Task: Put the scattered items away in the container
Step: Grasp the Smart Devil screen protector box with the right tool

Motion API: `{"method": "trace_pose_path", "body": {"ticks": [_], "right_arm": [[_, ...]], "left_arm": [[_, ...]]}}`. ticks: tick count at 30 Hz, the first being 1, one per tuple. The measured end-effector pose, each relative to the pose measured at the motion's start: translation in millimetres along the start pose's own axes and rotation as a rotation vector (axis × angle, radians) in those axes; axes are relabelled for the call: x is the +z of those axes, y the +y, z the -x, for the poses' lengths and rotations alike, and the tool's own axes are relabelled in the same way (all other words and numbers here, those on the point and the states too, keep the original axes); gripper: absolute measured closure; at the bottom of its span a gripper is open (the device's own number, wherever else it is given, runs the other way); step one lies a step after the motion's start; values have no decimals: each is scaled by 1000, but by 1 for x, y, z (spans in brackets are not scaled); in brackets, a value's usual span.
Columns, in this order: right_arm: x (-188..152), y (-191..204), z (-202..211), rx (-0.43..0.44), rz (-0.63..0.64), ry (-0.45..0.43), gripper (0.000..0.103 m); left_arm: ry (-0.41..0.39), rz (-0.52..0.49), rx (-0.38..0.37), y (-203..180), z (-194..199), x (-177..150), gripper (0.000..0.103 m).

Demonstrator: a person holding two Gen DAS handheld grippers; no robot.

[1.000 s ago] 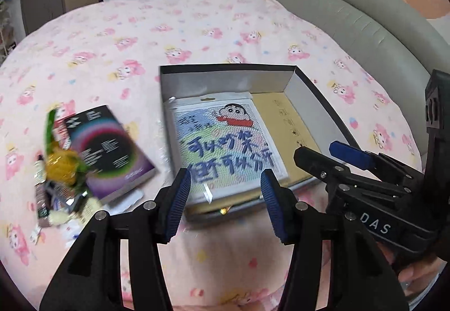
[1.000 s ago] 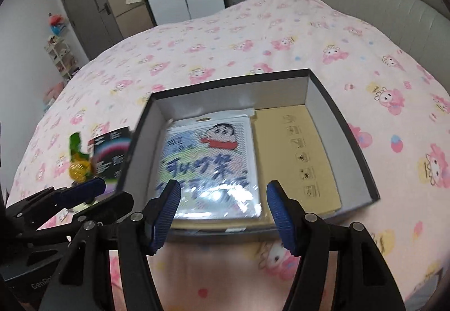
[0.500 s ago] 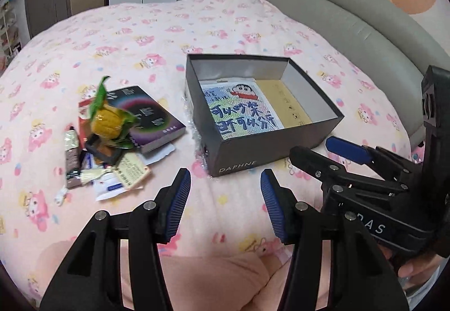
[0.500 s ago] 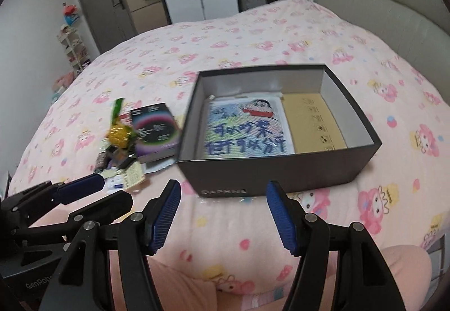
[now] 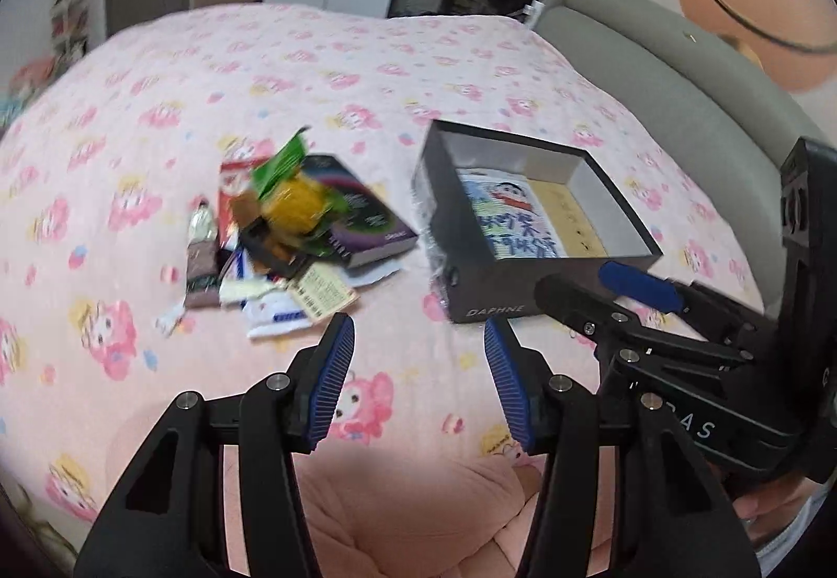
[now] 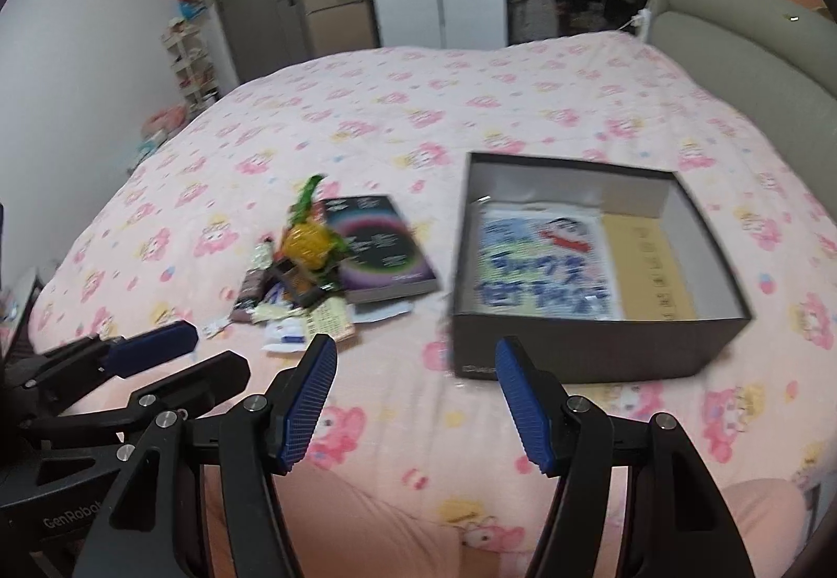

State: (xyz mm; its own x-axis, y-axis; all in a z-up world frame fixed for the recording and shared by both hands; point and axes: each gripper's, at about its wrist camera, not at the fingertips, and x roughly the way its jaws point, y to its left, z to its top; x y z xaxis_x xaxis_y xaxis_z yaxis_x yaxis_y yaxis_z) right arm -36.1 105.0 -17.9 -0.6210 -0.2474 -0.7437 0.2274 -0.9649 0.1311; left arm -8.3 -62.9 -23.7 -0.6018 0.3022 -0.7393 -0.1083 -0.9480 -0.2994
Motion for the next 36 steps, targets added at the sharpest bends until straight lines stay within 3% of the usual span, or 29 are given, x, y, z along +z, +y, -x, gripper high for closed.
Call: {"method": "trace_pose_path", "body": {"ticks": [5, 10, 12, 14, 17, 21, 24, 26, 29, 32, 36], "right_arm": [[23, 13, -45, 66, 30, 61, 42], [79, 19, -98, 25, 109, 54, 42], [94, 13, -119, 4, 95, 58, 46], [101, 4, -139, -61, 49, 70, 59], [95, 3, -156, -17, 24, 84, 59], [79, 14, -177, 66, 53, 129, 60], [66, 29, -180, 82, 133, 131, 60], [58, 37, -176, 72, 190, 109, 60], [49, 39, -174, 43, 219, 111, 61], [46, 28, -178, 46, 202, 145, 67], [45, 28, -171, 17, 229, 118, 67]], "left_arm": [[10, 108, 12, 38, -27, 17, 51], [63, 231, 28, 73, -89, 60, 51], [99, 268, 29, 85, -116, 76, 51], [153, 290, 15, 93, -143, 91, 55], [172, 323, -11, 102, -165, 95, 56], [197, 323, 78, 112, -179, 83, 61], [193, 347, 93, 117, -179, 82, 63], [187, 336, 68, 113, -178, 83, 63], [248, 335, -51, 103, -191, 77, 54], [286, 343, -62, 97, -205, 75, 52], [292, 356, -61, 91, -213, 79, 52]]}}
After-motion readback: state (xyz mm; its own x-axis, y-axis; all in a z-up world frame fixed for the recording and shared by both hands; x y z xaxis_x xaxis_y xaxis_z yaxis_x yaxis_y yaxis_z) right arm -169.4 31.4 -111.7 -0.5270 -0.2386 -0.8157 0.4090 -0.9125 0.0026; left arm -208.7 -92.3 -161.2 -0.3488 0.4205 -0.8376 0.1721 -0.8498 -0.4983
